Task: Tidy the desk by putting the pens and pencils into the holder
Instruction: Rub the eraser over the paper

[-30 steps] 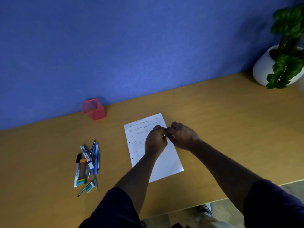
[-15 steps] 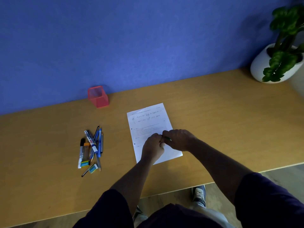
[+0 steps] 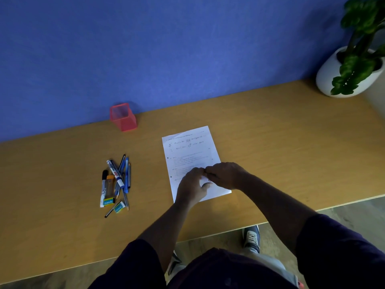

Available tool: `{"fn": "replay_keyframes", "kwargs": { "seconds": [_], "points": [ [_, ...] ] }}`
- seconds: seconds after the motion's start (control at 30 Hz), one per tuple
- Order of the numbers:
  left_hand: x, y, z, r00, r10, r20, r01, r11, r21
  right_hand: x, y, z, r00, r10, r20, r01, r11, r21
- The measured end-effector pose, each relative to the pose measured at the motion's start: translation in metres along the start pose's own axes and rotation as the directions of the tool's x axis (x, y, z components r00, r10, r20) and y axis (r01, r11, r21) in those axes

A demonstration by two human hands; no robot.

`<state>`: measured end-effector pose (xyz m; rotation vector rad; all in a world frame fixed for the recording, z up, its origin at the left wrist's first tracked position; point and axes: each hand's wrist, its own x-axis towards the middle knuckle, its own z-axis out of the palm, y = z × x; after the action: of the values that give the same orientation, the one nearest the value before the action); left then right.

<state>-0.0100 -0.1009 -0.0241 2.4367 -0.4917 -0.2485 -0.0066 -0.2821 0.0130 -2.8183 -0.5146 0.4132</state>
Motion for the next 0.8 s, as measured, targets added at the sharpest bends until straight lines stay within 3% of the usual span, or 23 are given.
{"fn": "replay_keyframes", "kwargs": {
  "seconds": [0.1,0.23,0.4,0.8],
  "points": [
    [-0.007,-0.015,-0.006,0.996,0.081,0.029,-0.085,0.973,0.215,-0.006,0.004,0.003,0.986,-0.035,-0.165,0.029,0.999,-0.037],
    [-0.015,-0.036,-0.007,0.978,0.000,0.208,-0.082,0.919,0.386,-0.010,0.010,0.000,0.971,0.035,-0.235,-0.032,0.999,0.014],
    [-0.012,-0.035,-0.009,0.970,-0.022,0.244,-0.081,0.909,0.408,-0.015,0.015,-0.001,0.965,0.082,-0.250,-0.075,0.997,0.035],
    [-0.013,-0.032,-0.011,0.967,-0.031,0.254,-0.084,0.901,0.427,-0.020,0.008,0.007,0.966,0.029,-0.258,-0.043,0.998,-0.049]
  ]
}}
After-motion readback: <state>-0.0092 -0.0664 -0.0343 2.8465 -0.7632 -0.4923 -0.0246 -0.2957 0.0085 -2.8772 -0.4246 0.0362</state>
